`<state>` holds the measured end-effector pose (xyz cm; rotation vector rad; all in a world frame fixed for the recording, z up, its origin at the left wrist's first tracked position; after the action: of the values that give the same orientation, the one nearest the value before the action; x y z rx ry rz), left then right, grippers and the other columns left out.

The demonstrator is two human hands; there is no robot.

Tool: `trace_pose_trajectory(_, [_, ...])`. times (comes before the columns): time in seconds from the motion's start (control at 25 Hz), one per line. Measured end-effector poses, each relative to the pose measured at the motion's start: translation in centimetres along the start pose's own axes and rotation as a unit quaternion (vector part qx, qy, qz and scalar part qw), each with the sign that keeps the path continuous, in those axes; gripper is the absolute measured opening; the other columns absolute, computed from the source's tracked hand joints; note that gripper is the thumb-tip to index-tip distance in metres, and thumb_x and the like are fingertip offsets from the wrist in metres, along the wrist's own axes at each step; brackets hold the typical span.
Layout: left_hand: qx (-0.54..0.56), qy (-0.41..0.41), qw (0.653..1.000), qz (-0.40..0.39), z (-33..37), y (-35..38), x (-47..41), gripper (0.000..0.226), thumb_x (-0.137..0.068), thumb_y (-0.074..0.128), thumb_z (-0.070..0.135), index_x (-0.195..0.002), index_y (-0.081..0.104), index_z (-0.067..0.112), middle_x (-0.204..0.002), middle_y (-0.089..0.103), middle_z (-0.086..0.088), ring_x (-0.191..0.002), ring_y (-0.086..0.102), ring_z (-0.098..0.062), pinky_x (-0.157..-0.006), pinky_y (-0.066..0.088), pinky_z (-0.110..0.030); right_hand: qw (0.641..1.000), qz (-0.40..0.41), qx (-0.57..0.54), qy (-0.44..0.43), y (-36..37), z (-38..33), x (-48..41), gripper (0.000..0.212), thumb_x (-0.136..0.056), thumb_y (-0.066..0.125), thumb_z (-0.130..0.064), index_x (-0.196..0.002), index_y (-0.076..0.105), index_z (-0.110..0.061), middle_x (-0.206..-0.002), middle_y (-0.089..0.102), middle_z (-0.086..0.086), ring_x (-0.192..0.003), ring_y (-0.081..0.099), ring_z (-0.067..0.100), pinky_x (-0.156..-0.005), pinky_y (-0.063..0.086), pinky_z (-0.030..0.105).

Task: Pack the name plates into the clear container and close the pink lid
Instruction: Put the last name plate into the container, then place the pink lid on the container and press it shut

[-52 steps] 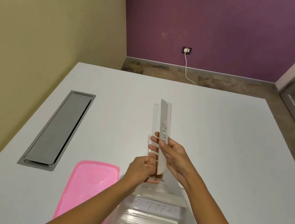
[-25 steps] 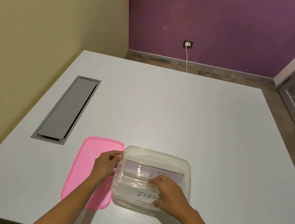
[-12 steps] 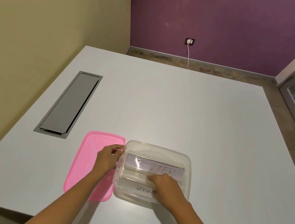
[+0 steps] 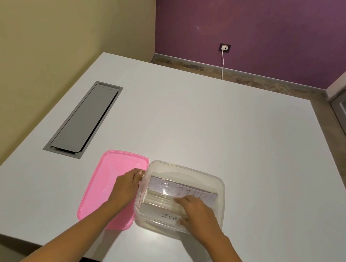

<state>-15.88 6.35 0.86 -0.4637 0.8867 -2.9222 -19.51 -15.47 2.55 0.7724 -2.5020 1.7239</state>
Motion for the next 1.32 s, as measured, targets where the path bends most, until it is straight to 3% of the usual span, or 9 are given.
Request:
trace_pose_trajectory(0.12, [-0.062,0.01,0.998,0.025,-2.2,0.2,2.3,0.027,-0.098,0.038,0.024,-0.087,0.061,0.014,-0.082,0.066,0.0,-0.075,0.062,-0.019,-0.069,0.05,-0.033,0.993,0.116,-0.037,-0.003,-0.9,0.4,1.5,0.037,-0.091,0.052,-0.009,-0.125,0.055,-0.023,-0.125,0.058,-0.006,-0.111,0.055,0.019,-0.081,0.051,0.032])
trace_pose_trajectory(0.28, [-0.177,0.034,0.984,0.008,-5.8,0.6,5.1,0.01,-0.093,0.051,0.023,-0.085,0.057,0.019,-0.081,0.057,0.004,-0.069,0.055,-0.011,-0.065,0.052,-0.031,0.975,0.211,-0.06,0.03,-1.1,1.4,3.3,0.058,-0.069,0.052,0.019,-0.111,0.064,-0.02,-0.11,0.065,-0.004,-0.096,0.061,0.017,-0.068,0.052,0.027])
trace_pose_trajectory(0.52, [-0.334,0.09,0.938,-0.022,-7.7,1.4,7.0,0.02,-0.075,0.068,0.039,-0.073,0.056,0.023,-0.07,0.053,0.009,-0.062,0.051,-0.013,-0.064,0.045,-0.03,0.968,0.229,-0.079,0.067,1.0,2.4,4.2,0.059,-0.066,0.051,0.023,-0.104,0.066,-0.019,-0.105,0.064,-0.004,-0.1,0.051,0.01,-0.07,0.044,0.02])
trace_pose_trajectory(0.68, [-0.398,0.126,0.908,-0.032,-7.2,1.6,7.2,0.022,-0.065,0.076,0.029,-0.062,0.056,0.022,-0.059,0.054,0.008,-0.051,0.049,-0.013,-0.052,0.041,-0.029,0.964,0.246,-0.075,0.066,1.8,2.6,4.3,0.057,-0.061,0.056,0.025,-0.099,0.068,-0.016,-0.1,0.065,0.0,-0.1,0.044,0.007,-0.073,0.044,0.021])
trace_pose_trajectory(0.76, [-0.41,0.156,0.899,-0.005,-6.5,1.2,7.2,0.014,-0.072,0.069,0.02,-0.066,0.056,0.018,-0.061,0.054,0.005,-0.051,0.048,-0.015,-0.05,0.041,-0.031,0.962,0.251,-0.079,0.069,1.9,2.6,4.2,0.055,-0.062,0.056,0.024,-0.099,0.069,-0.015,-0.1,0.066,0.001,-0.1,0.044,0.007,-0.075,0.043,0.021])
trace_pose_trajectory(0.84, [-0.403,0.17,0.898,0.055,-5.7,-0.1,6.8,0.006,-0.081,0.055,0.014,-0.075,0.057,0.015,-0.068,0.055,0.001,-0.056,0.05,-0.017,-0.052,0.043,-0.032,0.962,0.252,-0.08,0.067,1.9,2.7,4.2,0.054,-0.064,0.057,0.023,-0.099,0.069,-0.016,-0.101,0.066,0.0,-0.1,0.046,0.009,-0.077,0.044,0.022])
trace_pose_trajectory(1.0, [-0.316,0.145,0.919,0.187,-3.4,-5.0,5.2,0.009,-0.085,0.055,-0.004,-0.087,0.056,0.005,-0.077,0.058,-0.01,-0.063,0.053,-0.027,-0.059,0.046,-0.041,0.963,0.249,-0.082,0.064,2.0,2.9,4.2,0.053,-0.068,0.056,0.023,-0.101,0.068,-0.017,-0.103,0.065,-0.001,-0.101,0.053,0.015,-0.081,0.045,0.023])
trace_pose_trajectory(1.2, [-0.18,0.103,0.925,0.319,1.0,-10.3,3.8,0.02,-0.089,0.037,-0.01,-0.098,0.051,0.002,-0.091,0.058,-0.015,-0.081,0.051,-0.035,-0.084,0.035,-0.046,0.954,0.263,-0.126,0.071,1.2,2.5,4.2,0.053,-0.077,0.049,0.021,-0.108,0.065,-0.019,-0.108,0.061,-0.004,-0.104,0.046,0.006,-0.086,0.042,0.02])
trace_pose_trajectory(1.32, [-0.042,0.096,0.931,0.35,4.7,-12.5,4.1,0.023,-0.09,0.031,-0.008,-0.101,0.047,0.005,-0.096,0.055,-0.016,-0.086,0.049,-0.031,-0.077,0.039,-0.04,0.938,0.287,-0.177,0.081,-0.6,2.0,4.2,0.047,-0.083,0.046,0.016,-0.11,0.062,-0.019,-0.109,0.059,-0.008,-0.104,0.049,0.011,-0.088,0.04,0.02])
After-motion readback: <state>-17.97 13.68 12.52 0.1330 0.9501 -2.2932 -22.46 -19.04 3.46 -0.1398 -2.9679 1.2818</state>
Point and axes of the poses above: each hand's wrist, its own x-axis away from the middle knuckle, its own y-axis out of the palm, z = x × y, the point moved 3 cm from there along -x, towards the middle knuckle
